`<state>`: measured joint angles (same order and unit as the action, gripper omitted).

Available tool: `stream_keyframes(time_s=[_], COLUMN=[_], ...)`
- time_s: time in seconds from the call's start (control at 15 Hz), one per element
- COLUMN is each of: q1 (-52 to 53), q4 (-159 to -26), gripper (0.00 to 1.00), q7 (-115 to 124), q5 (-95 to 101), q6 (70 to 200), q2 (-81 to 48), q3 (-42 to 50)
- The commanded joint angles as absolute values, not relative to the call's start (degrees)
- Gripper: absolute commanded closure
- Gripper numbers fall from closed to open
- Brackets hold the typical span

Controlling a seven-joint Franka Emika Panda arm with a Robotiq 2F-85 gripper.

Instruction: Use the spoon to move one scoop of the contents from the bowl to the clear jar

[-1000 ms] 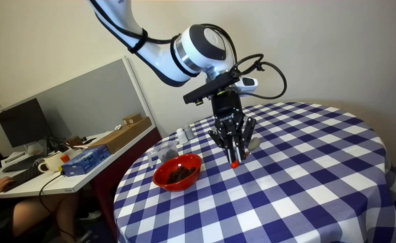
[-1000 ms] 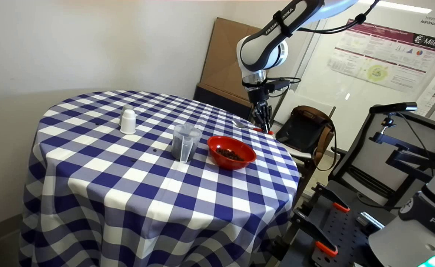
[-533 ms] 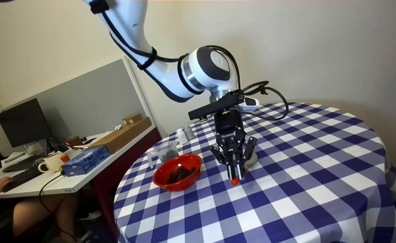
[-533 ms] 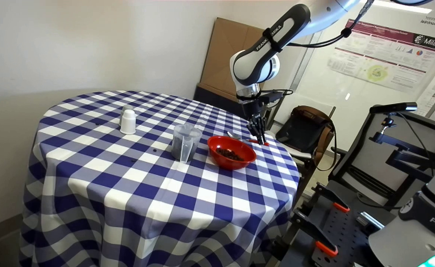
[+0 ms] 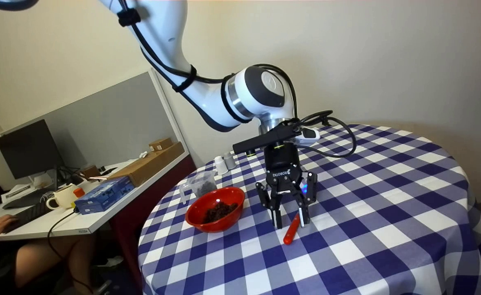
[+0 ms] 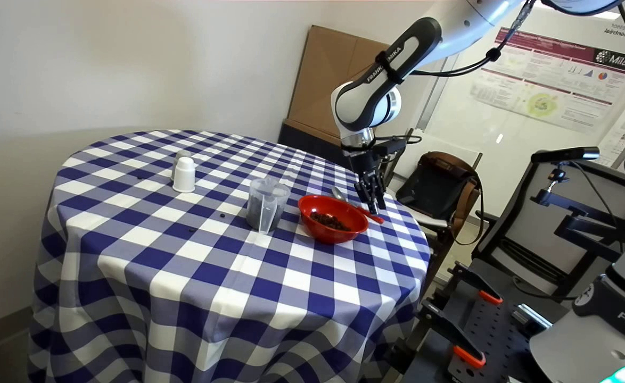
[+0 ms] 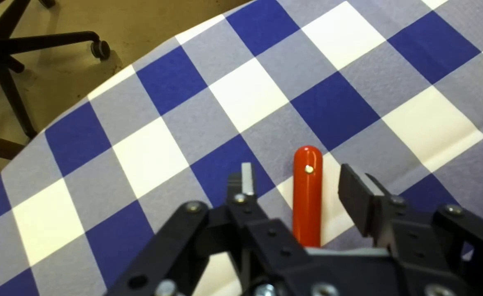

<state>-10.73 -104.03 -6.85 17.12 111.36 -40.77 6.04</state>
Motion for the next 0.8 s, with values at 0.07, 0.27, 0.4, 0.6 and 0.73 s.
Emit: stream_keyframes(time_s=[0.07, 0.27, 0.4, 0.6, 0.73], q1=[-11.3, -11.4, -11.5, -10.3, -8.8], q4=[-104.7, -108.9, -111.7, -115.8, -119.5], gripper=[0.05, 0.0, 0.0, 0.0, 0.0], q7=[-6.9, -5.8, -6.4, -6.0, -3.9], q5=[11.9, 6.0, 2.5, 2.8, 5.6], q6=[111.4, 113.0, 113.8, 117.1, 120.3], q2=[-39.1, -32.2, -26.0, -16.8, -9.9], q3=[5.4, 4.5, 4.3, 5.6, 6.3])
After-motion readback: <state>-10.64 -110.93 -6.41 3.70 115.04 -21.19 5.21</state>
